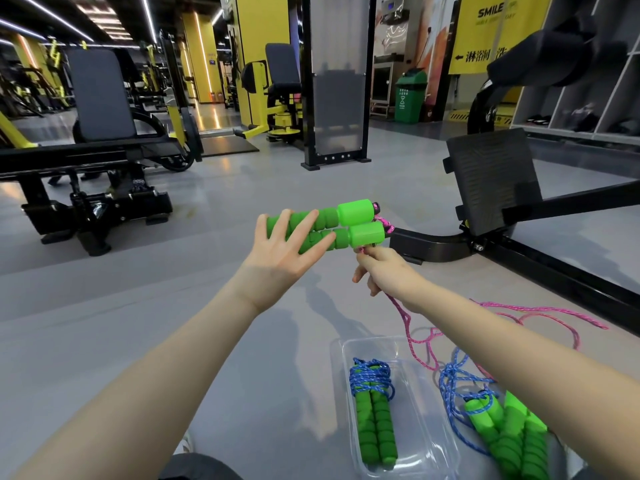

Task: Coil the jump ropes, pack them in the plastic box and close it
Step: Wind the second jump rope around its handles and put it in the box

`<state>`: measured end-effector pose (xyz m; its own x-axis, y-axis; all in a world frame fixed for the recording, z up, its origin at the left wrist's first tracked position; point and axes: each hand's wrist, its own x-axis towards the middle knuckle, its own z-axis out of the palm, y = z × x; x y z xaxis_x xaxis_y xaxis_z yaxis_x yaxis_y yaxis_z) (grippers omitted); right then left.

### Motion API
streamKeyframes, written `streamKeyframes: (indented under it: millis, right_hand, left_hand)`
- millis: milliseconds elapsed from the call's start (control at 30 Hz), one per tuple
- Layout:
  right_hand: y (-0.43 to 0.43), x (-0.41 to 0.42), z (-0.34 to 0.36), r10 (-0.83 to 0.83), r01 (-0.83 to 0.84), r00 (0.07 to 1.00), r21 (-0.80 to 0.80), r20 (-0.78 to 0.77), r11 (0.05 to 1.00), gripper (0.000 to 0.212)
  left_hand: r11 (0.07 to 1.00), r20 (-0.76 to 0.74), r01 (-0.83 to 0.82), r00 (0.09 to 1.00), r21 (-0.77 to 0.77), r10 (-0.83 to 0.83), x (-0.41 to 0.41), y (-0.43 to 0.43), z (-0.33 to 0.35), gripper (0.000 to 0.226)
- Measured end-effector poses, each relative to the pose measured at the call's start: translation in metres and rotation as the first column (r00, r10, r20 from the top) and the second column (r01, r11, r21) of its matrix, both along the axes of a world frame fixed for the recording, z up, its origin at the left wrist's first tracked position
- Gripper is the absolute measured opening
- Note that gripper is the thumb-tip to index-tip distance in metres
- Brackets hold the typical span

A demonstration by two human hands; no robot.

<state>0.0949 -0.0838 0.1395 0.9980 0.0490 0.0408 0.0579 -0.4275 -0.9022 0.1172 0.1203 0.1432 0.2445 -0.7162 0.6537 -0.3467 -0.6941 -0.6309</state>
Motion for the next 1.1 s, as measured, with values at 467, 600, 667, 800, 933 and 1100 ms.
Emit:
streamKeyframes:
  millis: [467,600,667,800,933,1100]
  right_hand:
    - [-0.039,-0.003,0.048,0.344,-0.255,0.939,-0.647,0.013,0.719,0.008]
    - [-0.054,-0.003,0.063,0.370,-0.345,0.929,-0.359,0.000,0.867,0.016]
    - [-0.063,-0.004,0.070,0.377,-0.363,0.926,-0.228,0.021,0.904,0.021]
    - [-0.080,-0.007,0.074,0.347,-0.342,0.933,-0.072,0.095,0.937,0.021]
    - [-0.085,-0.006,0.067,0.250,-0.260,0.958,0.053,0.141,0.964,0.007]
    - [-0.086,0.003,0.055,0.187,-0.200,0.980,0.364,0.073,0.910,0.013]
  left_hand:
    - [0.995,-0.042,-0.006,0.999,0.104,0.011,-0.005,0.009,-0.006,0.054]
    - [0.990,-0.065,0.057,0.997,0.129,-0.049,-0.006,0.002,-0.010,0.054]
    - [0.988,-0.077,0.097,0.993,0.124,-0.087,-0.008,-0.003,-0.009,0.055]
    - [0.970,-0.088,0.209,0.976,0.124,-0.199,-0.012,-0.014,-0.006,0.047]
    - [0.940,-0.094,0.332,0.941,0.079,-0.325,-0.023,-0.035,-0.006,0.035]
    - [0.915,-0.032,0.403,0.915,0.000,-0.402,-0.027,-0.054,0.002,0.037]
